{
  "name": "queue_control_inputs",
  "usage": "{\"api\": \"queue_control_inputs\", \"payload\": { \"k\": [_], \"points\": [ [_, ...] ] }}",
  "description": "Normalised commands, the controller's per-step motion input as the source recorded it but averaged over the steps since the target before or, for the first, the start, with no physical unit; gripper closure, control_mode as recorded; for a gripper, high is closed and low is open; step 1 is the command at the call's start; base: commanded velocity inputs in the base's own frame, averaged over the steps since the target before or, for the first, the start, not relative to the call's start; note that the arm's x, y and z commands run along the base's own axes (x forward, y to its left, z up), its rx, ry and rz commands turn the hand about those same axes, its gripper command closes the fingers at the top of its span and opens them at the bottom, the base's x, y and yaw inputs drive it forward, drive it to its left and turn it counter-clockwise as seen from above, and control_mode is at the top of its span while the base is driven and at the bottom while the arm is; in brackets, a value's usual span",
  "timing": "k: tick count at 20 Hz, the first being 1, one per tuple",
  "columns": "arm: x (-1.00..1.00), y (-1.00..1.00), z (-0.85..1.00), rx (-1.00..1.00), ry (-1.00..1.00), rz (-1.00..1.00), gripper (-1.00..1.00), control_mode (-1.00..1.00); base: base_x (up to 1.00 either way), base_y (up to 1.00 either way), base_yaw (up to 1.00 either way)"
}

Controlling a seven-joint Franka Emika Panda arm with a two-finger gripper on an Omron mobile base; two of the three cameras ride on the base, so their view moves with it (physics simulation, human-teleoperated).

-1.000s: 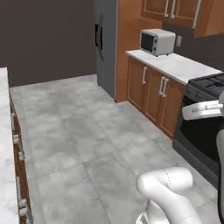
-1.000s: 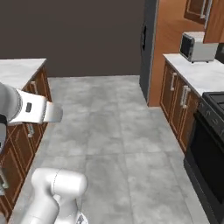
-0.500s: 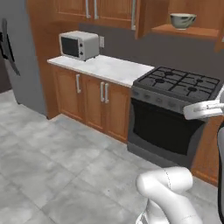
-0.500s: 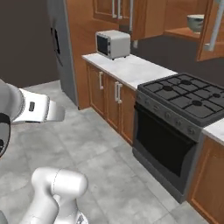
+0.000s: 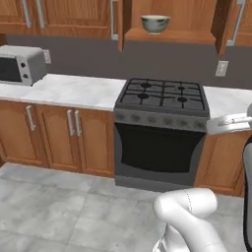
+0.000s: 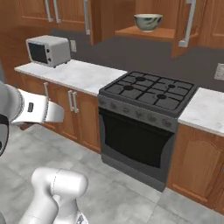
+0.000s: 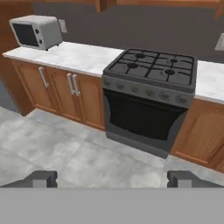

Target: Pick up the bowls from the cabinet and place each bowl in front of a stool on the dining counter.

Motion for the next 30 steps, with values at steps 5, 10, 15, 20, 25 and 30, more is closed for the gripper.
{"api": "queue_control_inputs", "payload": {
  "k": [5, 10, 15, 20, 25, 30],
  "points": [
    [0.00, 0.00, 0.00, 0.00, 0.00, 0.00, -1.00, 1.00, 0.72, 0.93, -0.50],
    [0.00, 0.00, 0.00, 0.00, 0.00, 0.00, -1.00, 1.00, 0.59, 0.69, -0.48],
    [0.00, 0.00, 0.00, 0.00, 0.00, 0.00, -1.00, 1.00, 0.80, -0.19, -0.35],
    [0.00, 0.00, 0.00, 0.00, 0.00, 0.00, -1.00, 1.00, 0.82, -0.37, -0.26],
    [0.00, 0.00, 0.00, 0.00, 0.00, 0.00, -1.00, 1.00, 0.58, 0.23, -0.13],
    [0.00, 0.00, 0.00, 0.00, 0.00, 0.00, -1.00, 1.00, 0.29, 0.49, -0.15]
  ]
}}
